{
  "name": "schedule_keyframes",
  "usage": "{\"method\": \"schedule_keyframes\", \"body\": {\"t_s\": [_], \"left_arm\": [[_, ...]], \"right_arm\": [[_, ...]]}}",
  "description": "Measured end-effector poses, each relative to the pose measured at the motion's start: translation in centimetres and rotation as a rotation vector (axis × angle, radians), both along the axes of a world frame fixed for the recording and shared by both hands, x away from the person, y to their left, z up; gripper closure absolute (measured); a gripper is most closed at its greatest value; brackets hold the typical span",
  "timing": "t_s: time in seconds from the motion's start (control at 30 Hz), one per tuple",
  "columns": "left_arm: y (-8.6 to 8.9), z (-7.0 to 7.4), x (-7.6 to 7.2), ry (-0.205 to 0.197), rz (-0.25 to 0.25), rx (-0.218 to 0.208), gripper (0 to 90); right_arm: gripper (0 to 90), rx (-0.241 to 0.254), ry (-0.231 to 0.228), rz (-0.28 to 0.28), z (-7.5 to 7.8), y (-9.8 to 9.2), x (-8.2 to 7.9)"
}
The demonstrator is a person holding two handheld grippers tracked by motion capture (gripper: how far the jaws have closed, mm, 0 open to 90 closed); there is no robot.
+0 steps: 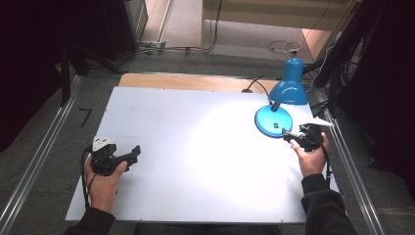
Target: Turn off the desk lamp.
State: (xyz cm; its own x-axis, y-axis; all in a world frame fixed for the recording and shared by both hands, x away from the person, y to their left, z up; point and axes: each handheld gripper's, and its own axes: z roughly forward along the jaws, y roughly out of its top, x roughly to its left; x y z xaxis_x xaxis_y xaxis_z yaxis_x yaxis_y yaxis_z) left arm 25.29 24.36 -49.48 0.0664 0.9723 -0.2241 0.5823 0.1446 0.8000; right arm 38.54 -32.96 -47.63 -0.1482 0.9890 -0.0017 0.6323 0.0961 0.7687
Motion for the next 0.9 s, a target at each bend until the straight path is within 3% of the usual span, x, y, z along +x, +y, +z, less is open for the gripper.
{"method": "schedule_keyframes", "body": {"t_s": [0.17,0.4,0.6,0.63,0.9], "left_arm": [[0.0,0.0,0.0,0.001,0.0,0.001,11.3],[0.0,0.0,0.0,0.001,-0.001,0.0,11.4],[0.0,0.0,0.0,0.0,-0.001,-0.001,11.3],[0.0,0.0,0.0,0.001,-0.002,0.0,11.3],[0.0,0.0,0.0,0.002,-0.002,0.001,11.4]], "right_arm": [[20.7,-0.008,-0.003,0.002,-0.1,0.1,0.3],[30.9,-0.02,-0.025,0.02,-0.4,0.7,1.0],[44.2,-0.02,-0.034,0.041,-0.8,1.0,1.3],[50.9,-0.019,-0.035,0.052,-0.9,1.2,1.4],[76.4,0.005,-0.031,0.076,-1.2,1.7,1.5]]}}
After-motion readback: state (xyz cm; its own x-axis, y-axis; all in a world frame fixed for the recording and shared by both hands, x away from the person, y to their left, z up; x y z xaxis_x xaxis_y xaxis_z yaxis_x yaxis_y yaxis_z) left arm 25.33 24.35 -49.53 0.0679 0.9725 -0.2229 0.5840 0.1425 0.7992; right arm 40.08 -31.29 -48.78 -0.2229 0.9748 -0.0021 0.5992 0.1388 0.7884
